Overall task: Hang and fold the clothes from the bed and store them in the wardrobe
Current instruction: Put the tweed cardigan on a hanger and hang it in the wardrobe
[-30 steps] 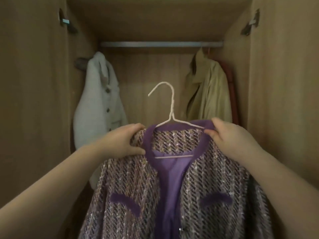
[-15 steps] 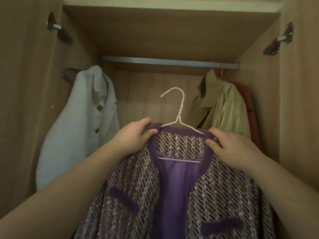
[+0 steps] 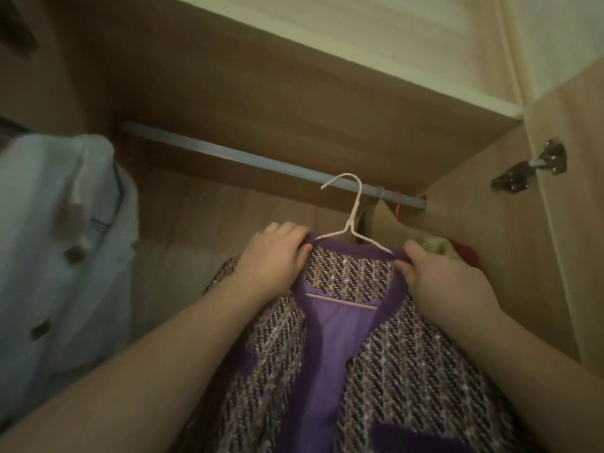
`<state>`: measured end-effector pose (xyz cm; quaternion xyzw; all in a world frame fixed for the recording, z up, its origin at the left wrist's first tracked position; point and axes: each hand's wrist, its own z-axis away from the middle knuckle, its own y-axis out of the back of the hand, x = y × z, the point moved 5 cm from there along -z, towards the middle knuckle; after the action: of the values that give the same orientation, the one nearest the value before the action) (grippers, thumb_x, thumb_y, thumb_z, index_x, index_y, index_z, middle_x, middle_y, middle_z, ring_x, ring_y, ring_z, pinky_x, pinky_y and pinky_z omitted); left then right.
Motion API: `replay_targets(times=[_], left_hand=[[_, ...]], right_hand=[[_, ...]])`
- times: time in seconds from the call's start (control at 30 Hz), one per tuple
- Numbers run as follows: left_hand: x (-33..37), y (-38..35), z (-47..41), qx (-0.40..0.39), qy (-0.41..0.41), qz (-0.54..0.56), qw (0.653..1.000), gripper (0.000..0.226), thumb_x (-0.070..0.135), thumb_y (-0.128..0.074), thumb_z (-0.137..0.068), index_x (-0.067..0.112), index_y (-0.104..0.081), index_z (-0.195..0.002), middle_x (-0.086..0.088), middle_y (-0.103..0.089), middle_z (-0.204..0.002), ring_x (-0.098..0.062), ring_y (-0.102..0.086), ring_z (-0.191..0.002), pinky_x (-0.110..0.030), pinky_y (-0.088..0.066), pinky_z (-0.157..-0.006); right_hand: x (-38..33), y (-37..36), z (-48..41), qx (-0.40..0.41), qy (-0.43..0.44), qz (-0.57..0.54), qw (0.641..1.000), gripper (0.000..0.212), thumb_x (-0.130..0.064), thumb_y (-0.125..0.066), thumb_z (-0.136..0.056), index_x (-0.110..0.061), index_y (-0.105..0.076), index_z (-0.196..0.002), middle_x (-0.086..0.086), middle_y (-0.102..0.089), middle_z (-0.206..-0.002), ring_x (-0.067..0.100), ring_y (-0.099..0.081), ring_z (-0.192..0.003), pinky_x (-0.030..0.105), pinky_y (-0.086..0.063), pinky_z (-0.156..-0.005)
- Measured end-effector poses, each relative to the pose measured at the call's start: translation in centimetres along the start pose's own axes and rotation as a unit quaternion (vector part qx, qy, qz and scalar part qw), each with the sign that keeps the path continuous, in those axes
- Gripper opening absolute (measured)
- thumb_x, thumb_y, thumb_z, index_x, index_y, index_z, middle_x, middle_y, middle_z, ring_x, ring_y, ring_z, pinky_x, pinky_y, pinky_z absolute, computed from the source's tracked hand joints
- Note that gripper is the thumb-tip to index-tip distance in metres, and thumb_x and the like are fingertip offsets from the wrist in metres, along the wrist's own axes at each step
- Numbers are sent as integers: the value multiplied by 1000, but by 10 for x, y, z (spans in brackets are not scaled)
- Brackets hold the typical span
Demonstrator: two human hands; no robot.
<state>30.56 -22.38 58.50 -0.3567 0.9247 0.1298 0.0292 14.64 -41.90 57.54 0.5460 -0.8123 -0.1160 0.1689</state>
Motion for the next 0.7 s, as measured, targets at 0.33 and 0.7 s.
replay_targets(times=[0.33, 0.7], left_hand=[[-12, -98, -67, 14, -82, 92, 992, 57, 47, -28, -104, 42, -8, -158, 6, -1, -169, -15, 1, -154, -44, -4, -125], [-29, -170, -80, -44, -59, 271, 960, 56, 47, -32, -105, 43, -11, -157, 10, -2, -168, -16, -1, -154, -36, -10, -124]], right_hand=[[3, -9, -93, 36, -50, 136, 989, 23, -49, -29, -103, -31, -43, -107, -3, -59, -84, 25, -61, -77, 38, -52, -63], [5, -76, -142, -43, -117, 207, 970, 33, -46, -34, -101, -33, -43, -130, 0, -64, -100, 26, -64, -92, 36, -47, -68]])
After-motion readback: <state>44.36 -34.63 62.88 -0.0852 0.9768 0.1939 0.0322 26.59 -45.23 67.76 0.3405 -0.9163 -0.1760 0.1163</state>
